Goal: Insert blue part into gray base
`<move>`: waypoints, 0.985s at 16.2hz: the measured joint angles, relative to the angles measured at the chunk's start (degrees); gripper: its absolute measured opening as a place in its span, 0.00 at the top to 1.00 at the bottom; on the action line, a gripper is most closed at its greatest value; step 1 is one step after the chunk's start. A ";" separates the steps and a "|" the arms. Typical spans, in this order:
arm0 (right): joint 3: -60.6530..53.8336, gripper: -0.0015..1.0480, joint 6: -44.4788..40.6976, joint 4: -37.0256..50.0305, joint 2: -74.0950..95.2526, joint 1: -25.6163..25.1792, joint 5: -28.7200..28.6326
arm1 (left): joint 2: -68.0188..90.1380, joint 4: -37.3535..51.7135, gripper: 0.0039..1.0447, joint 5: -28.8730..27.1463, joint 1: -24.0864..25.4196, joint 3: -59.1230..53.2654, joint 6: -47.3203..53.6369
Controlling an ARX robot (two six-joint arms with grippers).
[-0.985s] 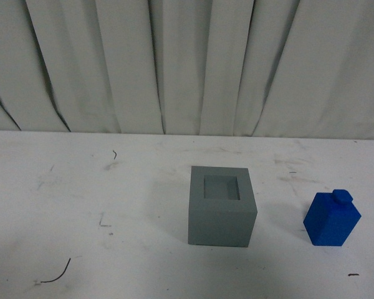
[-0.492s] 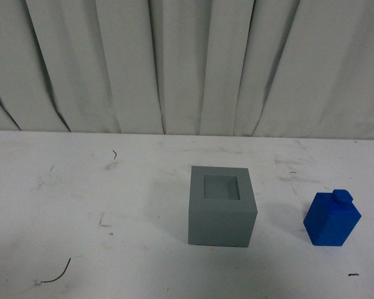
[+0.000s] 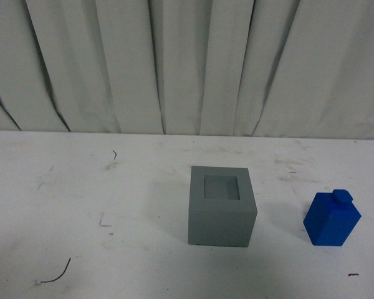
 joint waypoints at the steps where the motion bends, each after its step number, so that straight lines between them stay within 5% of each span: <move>1: 0.00 0.06 0.00 0.00 0.00 0.00 0.00 | 0.00 0.00 0.06 0.00 0.00 0.00 0.00; 9: 0.00 0.06 0.00 0.39 0.15 -0.04 -0.11 | 0.00 0.00 0.06 0.00 0.00 0.00 0.00; 13: 7.61 0.06 0.85 35.54 33.40 -13.46 -10.78 | 0.00 0.00 0.06 0.00 0.00 0.00 0.00; 16: 25.79 0.06 1.03 55.17 66.14 -15.47 -12.37 | 0.00 0.00 0.06 0.00 0.00 0.00 0.00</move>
